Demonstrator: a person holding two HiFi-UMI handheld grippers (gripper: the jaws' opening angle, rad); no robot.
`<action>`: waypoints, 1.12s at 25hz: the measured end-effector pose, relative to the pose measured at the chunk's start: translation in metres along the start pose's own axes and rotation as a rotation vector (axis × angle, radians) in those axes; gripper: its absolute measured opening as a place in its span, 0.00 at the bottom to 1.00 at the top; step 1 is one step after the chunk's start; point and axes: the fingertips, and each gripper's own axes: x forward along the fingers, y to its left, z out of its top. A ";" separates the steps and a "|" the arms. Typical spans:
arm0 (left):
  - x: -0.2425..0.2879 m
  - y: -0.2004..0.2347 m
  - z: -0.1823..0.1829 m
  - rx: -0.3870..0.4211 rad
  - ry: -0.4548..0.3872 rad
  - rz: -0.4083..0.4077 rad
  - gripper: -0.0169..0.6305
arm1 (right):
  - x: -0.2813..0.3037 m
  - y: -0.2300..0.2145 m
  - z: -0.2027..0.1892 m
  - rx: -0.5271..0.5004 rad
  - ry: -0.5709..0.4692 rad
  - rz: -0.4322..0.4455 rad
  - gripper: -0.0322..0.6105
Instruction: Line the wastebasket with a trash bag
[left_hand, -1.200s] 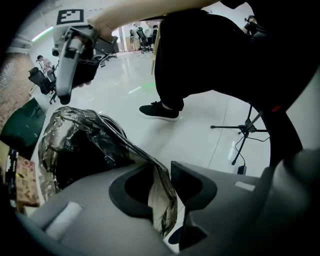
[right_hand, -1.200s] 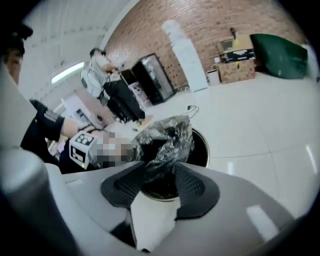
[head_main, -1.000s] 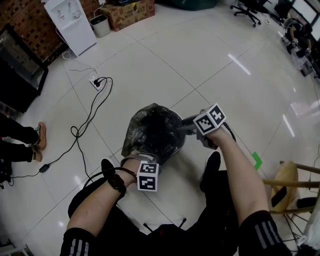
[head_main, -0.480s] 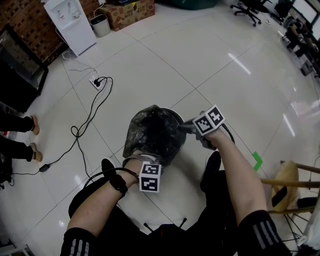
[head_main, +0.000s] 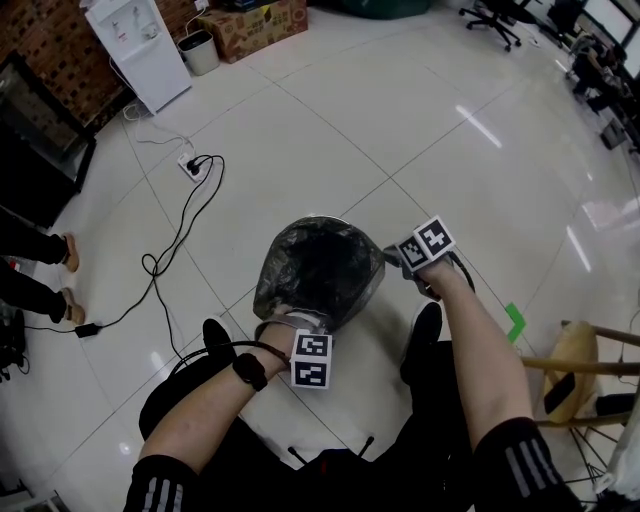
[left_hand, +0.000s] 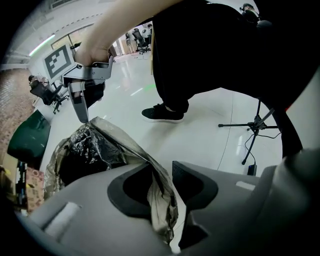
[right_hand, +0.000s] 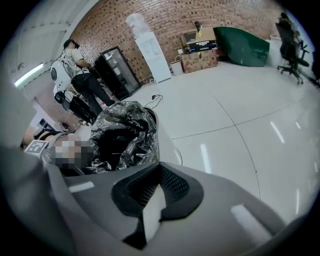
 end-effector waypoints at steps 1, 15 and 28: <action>0.003 0.000 0.000 -0.002 0.006 0.000 0.21 | 0.003 -0.002 -0.001 0.005 0.001 -0.010 0.06; 0.040 -0.005 -0.018 0.048 0.136 0.055 0.24 | 0.039 -0.015 -0.004 0.097 -0.036 -0.076 0.10; 0.038 -0.007 -0.014 0.025 0.126 0.032 0.24 | -0.021 0.001 0.025 0.057 -0.099 -0.075 0.26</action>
